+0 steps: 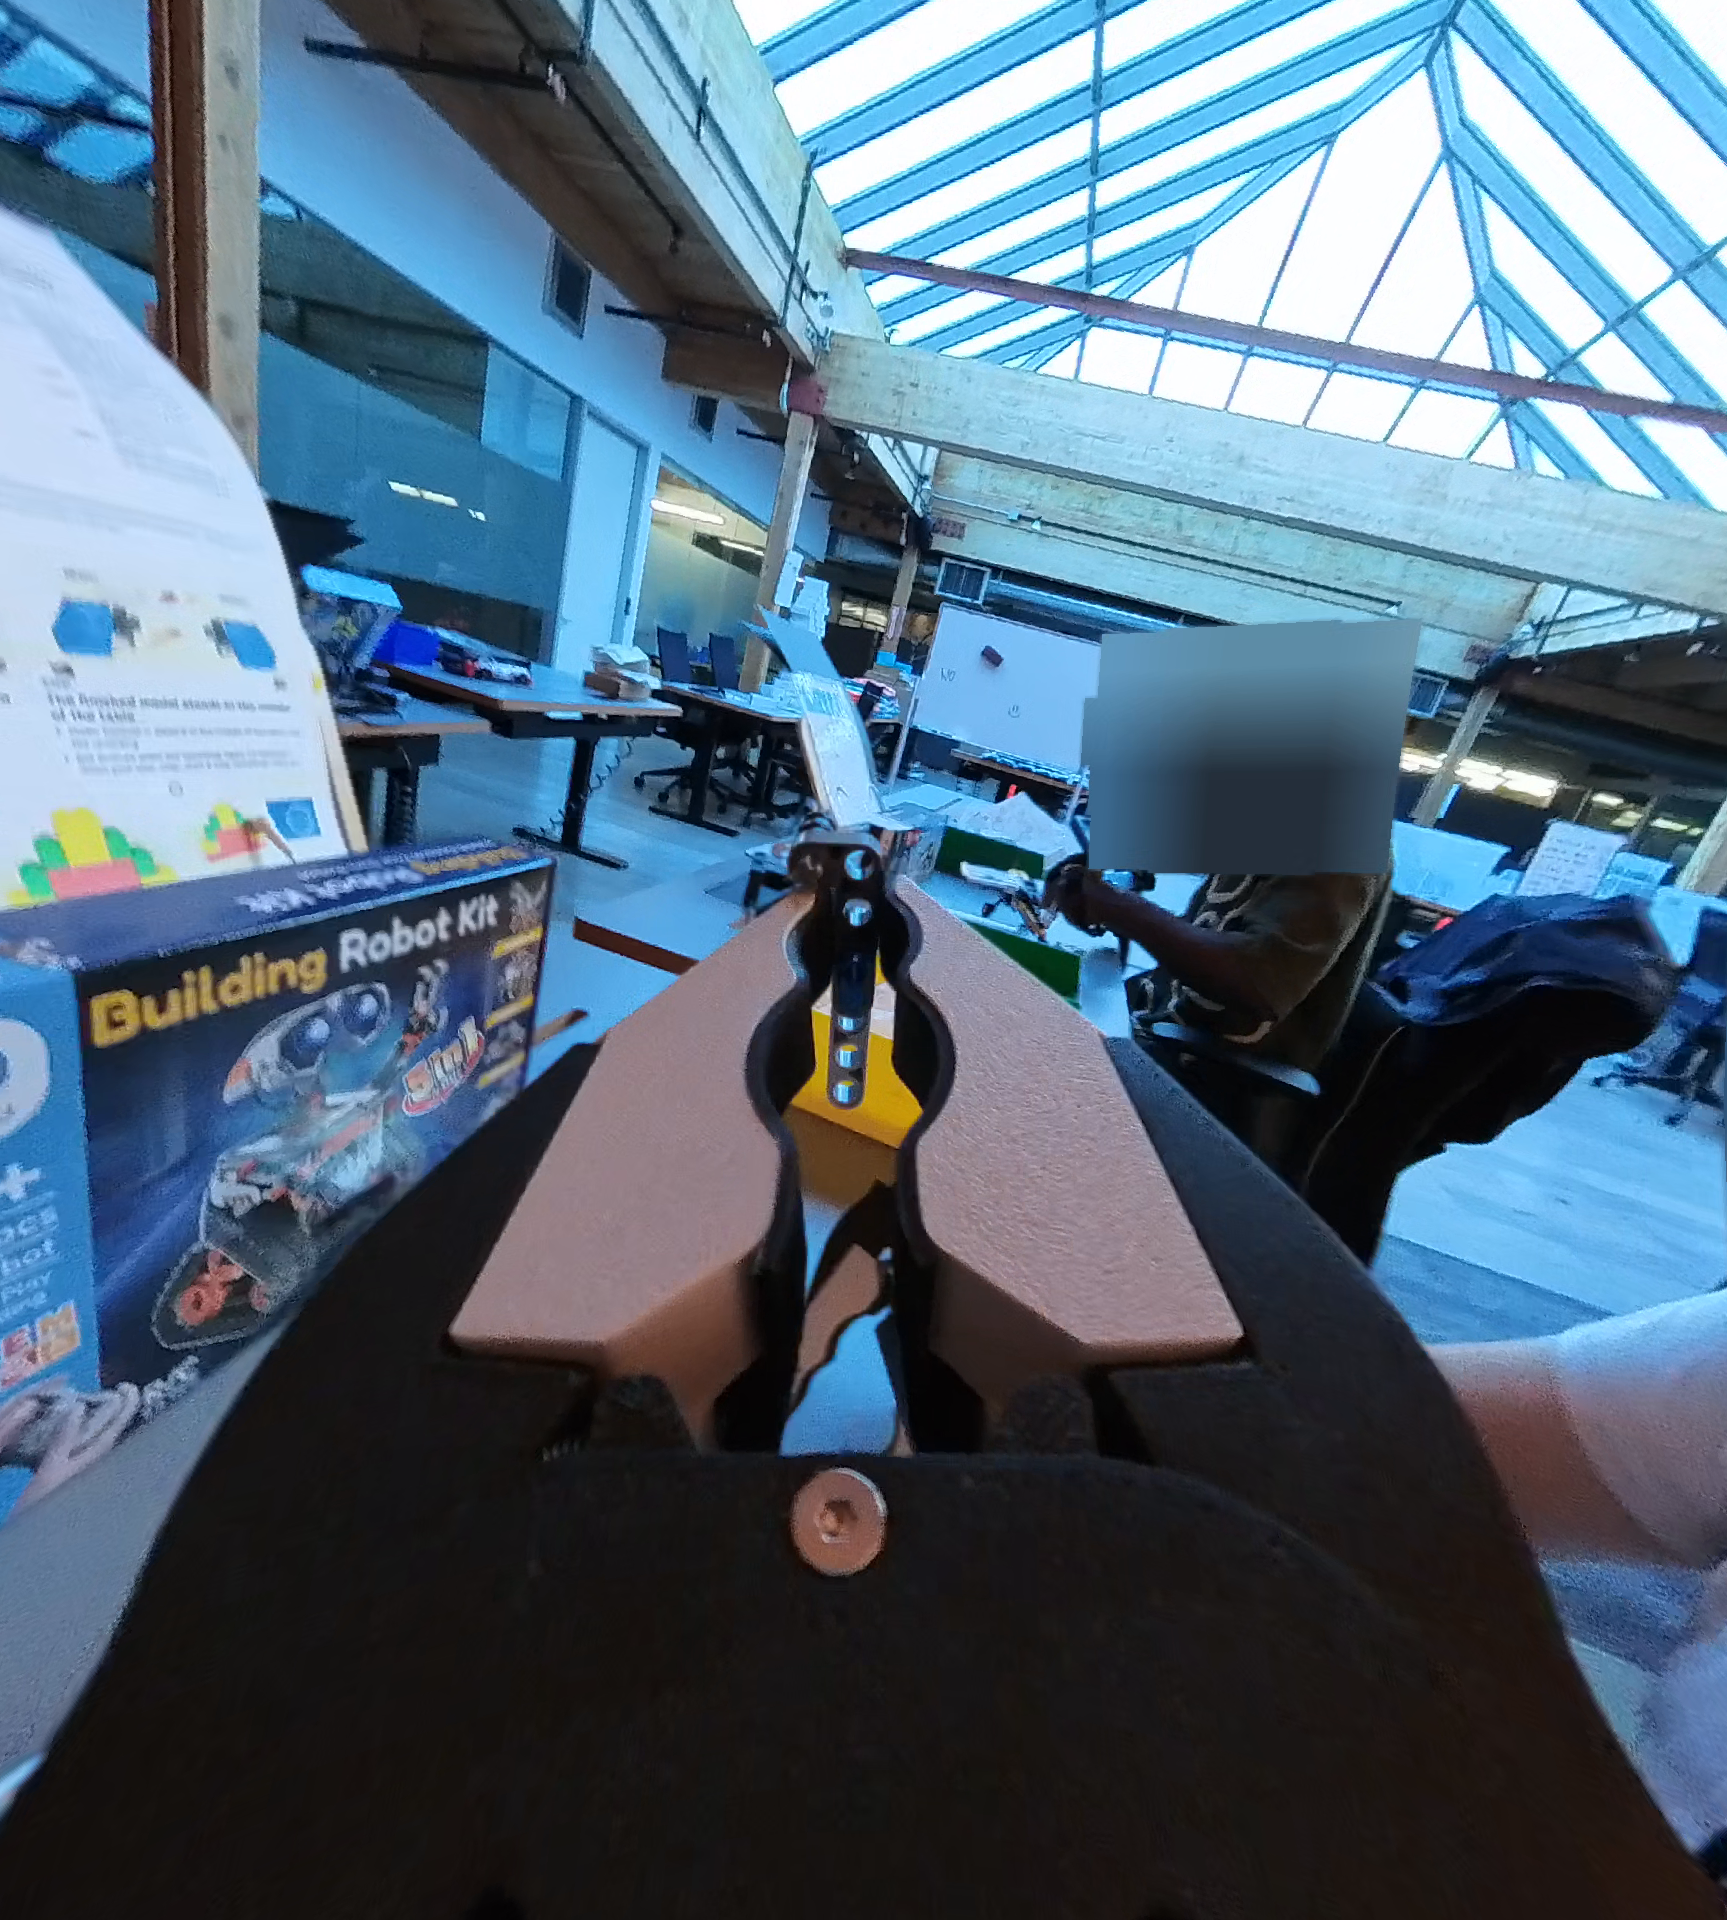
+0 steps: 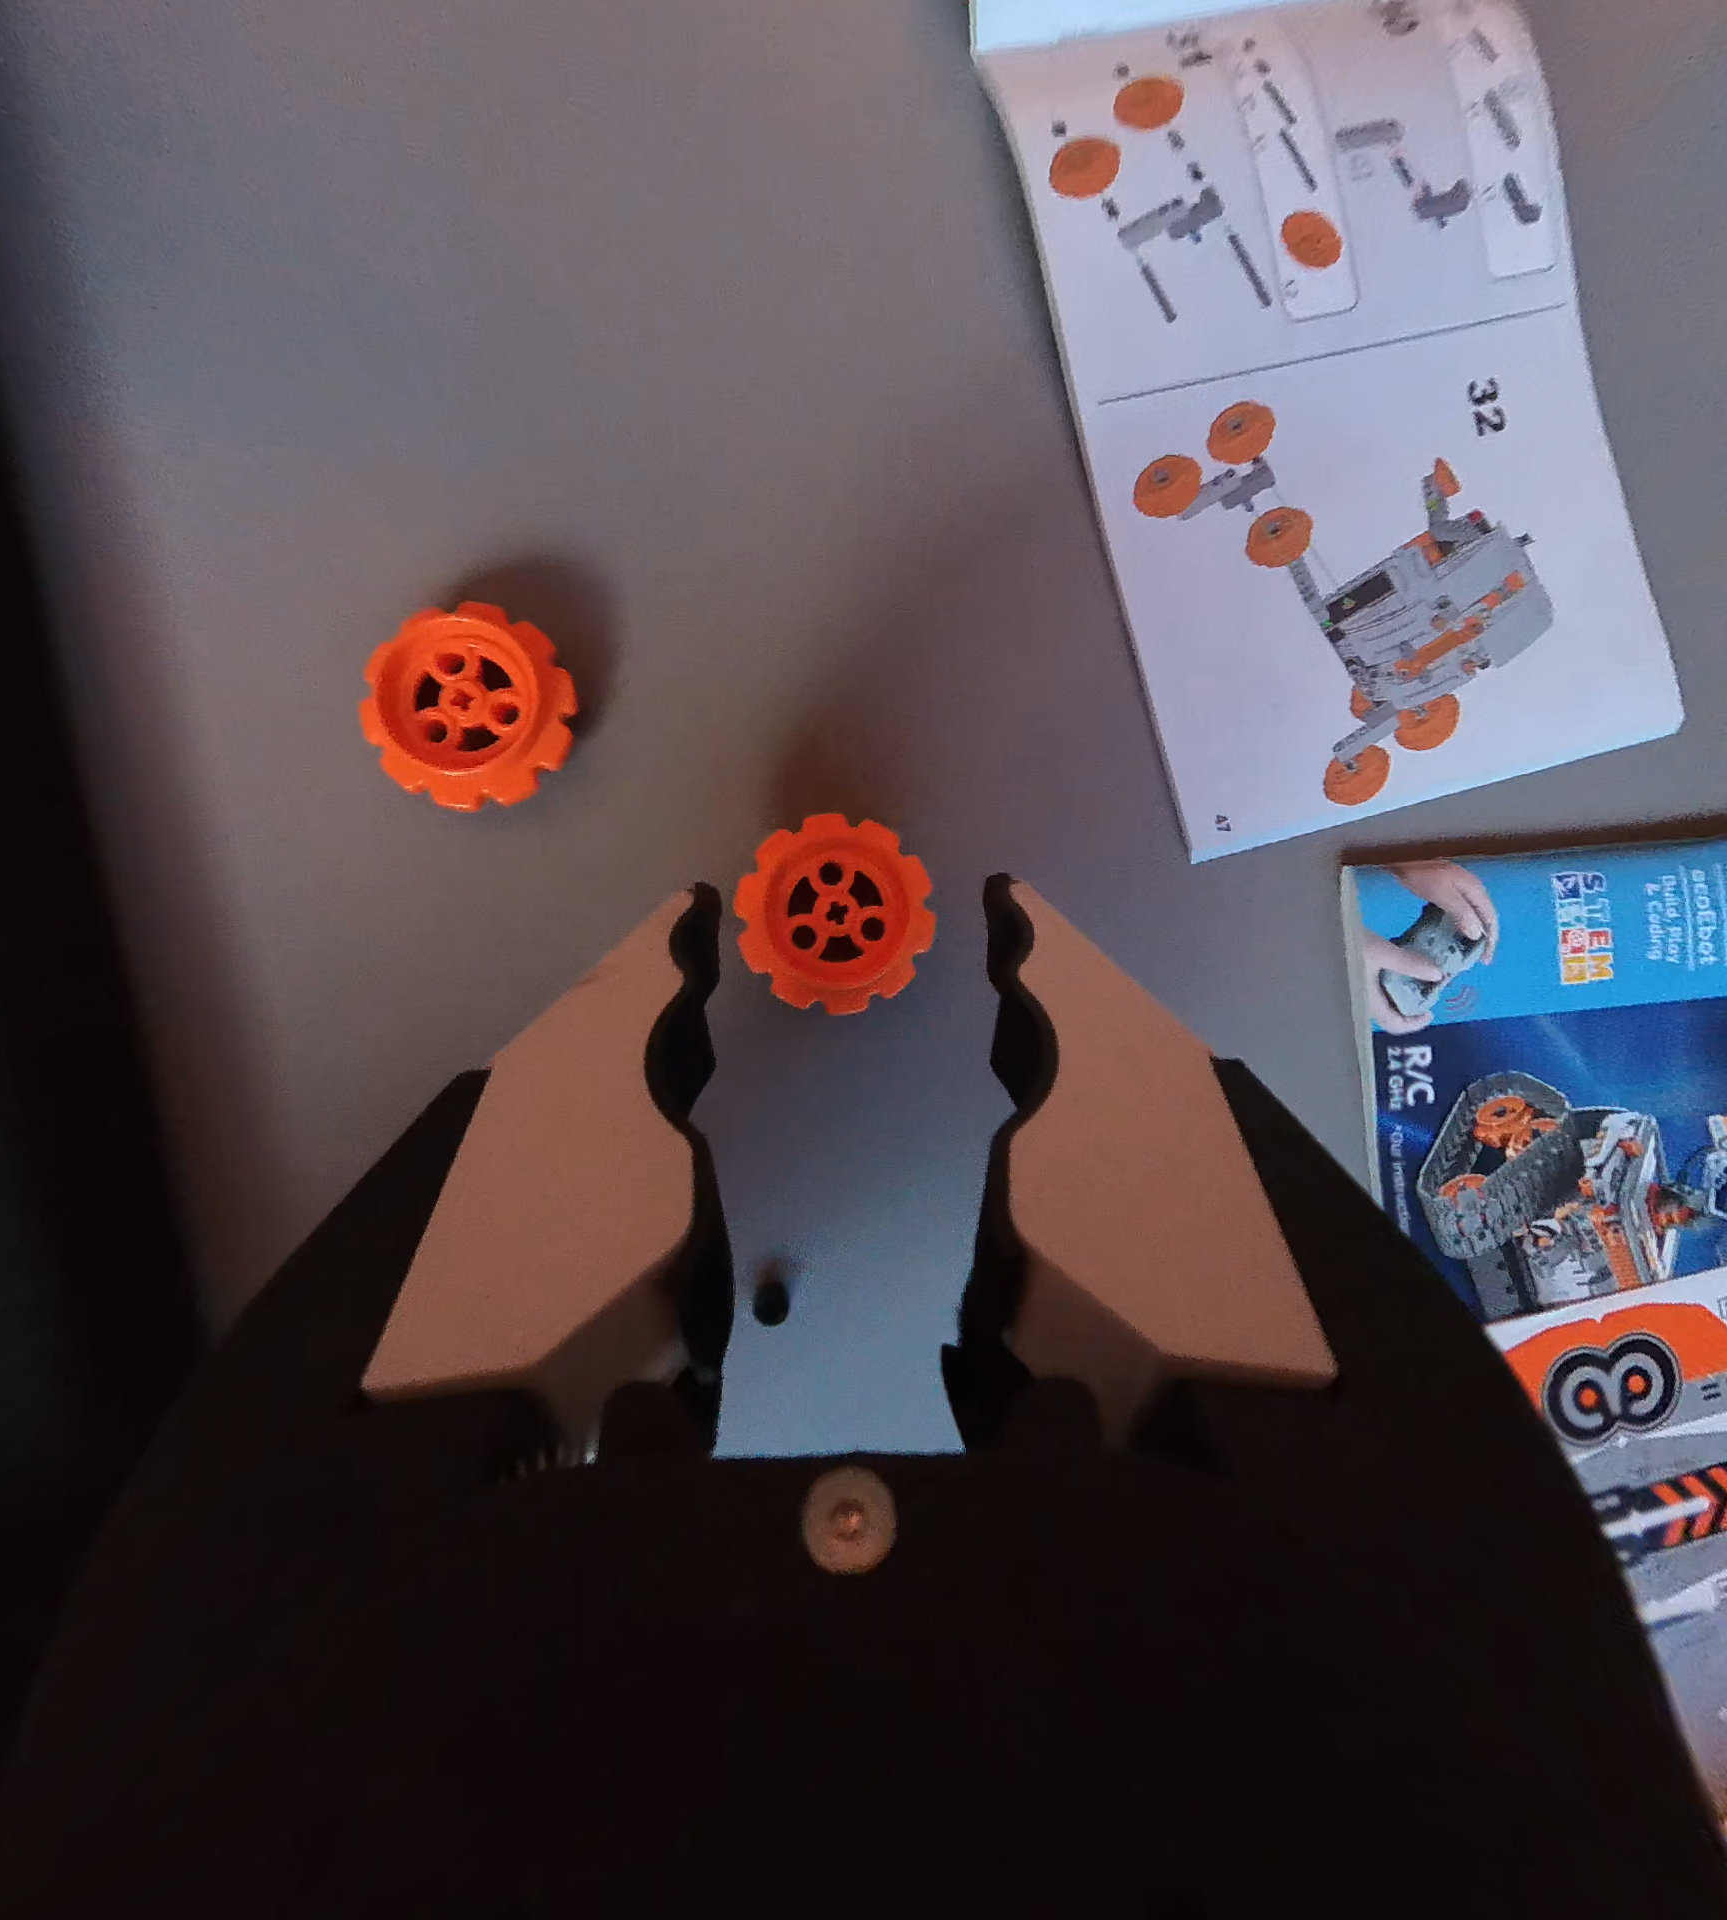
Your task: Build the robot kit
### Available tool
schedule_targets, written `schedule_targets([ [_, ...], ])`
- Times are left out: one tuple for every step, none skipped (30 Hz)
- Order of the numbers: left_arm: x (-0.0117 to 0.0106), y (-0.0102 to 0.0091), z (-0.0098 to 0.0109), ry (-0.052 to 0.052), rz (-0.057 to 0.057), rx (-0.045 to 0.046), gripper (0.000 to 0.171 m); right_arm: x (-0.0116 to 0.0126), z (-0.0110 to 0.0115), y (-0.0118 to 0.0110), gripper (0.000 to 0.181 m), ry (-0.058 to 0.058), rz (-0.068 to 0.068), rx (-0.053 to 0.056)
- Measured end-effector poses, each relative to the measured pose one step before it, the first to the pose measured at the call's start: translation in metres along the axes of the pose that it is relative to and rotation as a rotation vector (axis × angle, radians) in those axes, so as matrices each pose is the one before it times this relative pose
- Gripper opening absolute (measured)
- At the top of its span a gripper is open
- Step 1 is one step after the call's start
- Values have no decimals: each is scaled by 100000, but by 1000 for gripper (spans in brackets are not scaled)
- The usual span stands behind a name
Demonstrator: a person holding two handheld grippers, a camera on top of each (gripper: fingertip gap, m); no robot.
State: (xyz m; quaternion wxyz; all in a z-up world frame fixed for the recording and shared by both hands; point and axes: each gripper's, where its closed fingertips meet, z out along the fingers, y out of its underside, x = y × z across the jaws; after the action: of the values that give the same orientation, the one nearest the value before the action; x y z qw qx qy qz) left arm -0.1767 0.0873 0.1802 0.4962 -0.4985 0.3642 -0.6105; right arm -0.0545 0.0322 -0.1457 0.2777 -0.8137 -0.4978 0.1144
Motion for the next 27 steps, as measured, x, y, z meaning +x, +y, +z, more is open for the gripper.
schedule_targets([
  [-429,332,53,1100,-3460,-742,4,48,240,125,51,-763,-97,-2793],
  [-304,324,73,1654,-2728,-481,4,-56,182,259,51,-1419,308,-3434],
  [-334,428,28,1157,-1778,-1079,4,179,159,227,53,3,148,-3164],
  [-543,512,-23,-414,-1026,-1880,4,74,187,107,53,-772,200,-2253],
  [-850,453,-156,-2745,-669,-1991,4,-434,223,204,46,-3988,549,-2947],
  [-926,259,-306,-3948,71,-1321,4,-289,171,207,40,-2868,-491,-3326],
  [-795,110,-428,-3566,830,-713,4,51,52,-50,40,-302,-781,-1691],
  [-605,8,-549,-2787,816,-410,4,-72,-22,99,40,-1105,-707,-2728],
  [-503,-57,-653,-2409,723,-120,4,-18,-99,102,40,-717,-1157,-2825],
  [-472,-118,-753,-2536,816,236,4,166,-247,-103,40,800,-1935,-1400],
  [-475,-156,-801,-2729,939,494,4,190,-415,-394,40,1063,-2237,558],
  [-472,-184,-819,-2608,1005,677,4,208,-585,-535,40,847,-1637,1172],
  [-422,-212,-779,-2161,724,913,4,504,-777,-589,40,2296,-1308,1180],
  [-343,-200,-700,-1534,291,944,4,831,-995,-748,40,3895,-1486,2000],
  [-302,-171,-582,-1132,-136,938,4,908,-1141,-958,40,3664,-1342,3112],
  [-268,-156,-464,-777,-539,1091,4,1021,-1289,-1192,40,3872,-860,4370],
  [-238,-130,-316,-435,-997,971,4,1222,-1375,-1429,40,4776,-655,5664],
  [-149,-67,-184,185,-996,704,4,1300,-1388,-1593,40,5242,-692,6717],
  [-36,34,-43,818,-812,305,4,1202,-1292,-1647,40,4897,-878,7350],
  [-9,109,76,959,-808,-134,4,1166,-1187,-1566,40,5078,-730,7382],
  [51,204,178,1217,-637,-721,4,1178,-1059,-1449,39,5649,-437,7506],
  [200,256,260,2147,-360,-958,4,977,-898,-1347,40,4887,-233,7772],
  [271,257,318,2657,-186,-875,4,715,-715,-1194,40,4150,-598,7635],
  [213,290,369,2469,4,-944,4,691,-566,-989,40,4932,-1360,7068],
  [231,323,405,2753,329,-1046,4,431,-402,-714,40,3970,-2100,6032],
  [170,296,422,2572,419,-770,4,82,-290,-422,40,2175,-3509,4473],
  [31,290,461,1722,222,-626,4,458,-263,-121,40,4277,-4246,2227],
])
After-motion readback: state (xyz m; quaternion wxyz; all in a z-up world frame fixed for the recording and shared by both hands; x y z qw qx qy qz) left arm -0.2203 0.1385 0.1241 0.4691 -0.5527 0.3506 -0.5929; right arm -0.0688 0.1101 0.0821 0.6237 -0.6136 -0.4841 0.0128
